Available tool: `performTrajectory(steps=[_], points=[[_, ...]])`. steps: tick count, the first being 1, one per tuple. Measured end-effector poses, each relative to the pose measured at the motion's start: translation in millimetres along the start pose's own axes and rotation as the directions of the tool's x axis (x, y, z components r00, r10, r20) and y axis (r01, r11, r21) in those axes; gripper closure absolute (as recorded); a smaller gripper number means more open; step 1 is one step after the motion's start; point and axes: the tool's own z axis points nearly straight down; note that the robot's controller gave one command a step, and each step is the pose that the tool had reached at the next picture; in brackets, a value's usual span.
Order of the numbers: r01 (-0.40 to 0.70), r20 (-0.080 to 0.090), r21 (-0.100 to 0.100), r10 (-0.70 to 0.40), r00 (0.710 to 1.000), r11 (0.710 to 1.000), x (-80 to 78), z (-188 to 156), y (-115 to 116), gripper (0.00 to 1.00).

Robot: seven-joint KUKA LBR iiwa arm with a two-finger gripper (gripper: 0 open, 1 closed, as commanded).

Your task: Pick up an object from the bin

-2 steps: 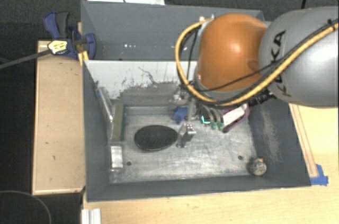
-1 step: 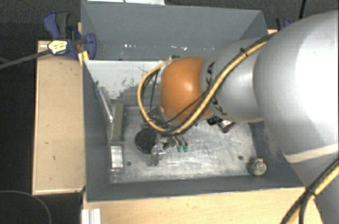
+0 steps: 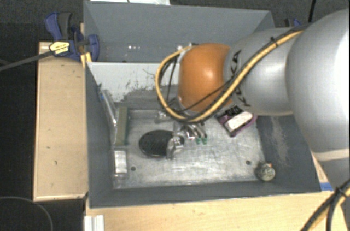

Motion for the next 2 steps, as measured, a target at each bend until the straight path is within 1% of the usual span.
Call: performTrajectory(steps=[1,2], points=[[-0.141,-0.001,-0.001,0.141,0.990,0.990,4.2,-17,-6,0.00],[-0.194,-0.002,-0.001,0.194,0.981,0.981,6.6,32,-5,0.00]])
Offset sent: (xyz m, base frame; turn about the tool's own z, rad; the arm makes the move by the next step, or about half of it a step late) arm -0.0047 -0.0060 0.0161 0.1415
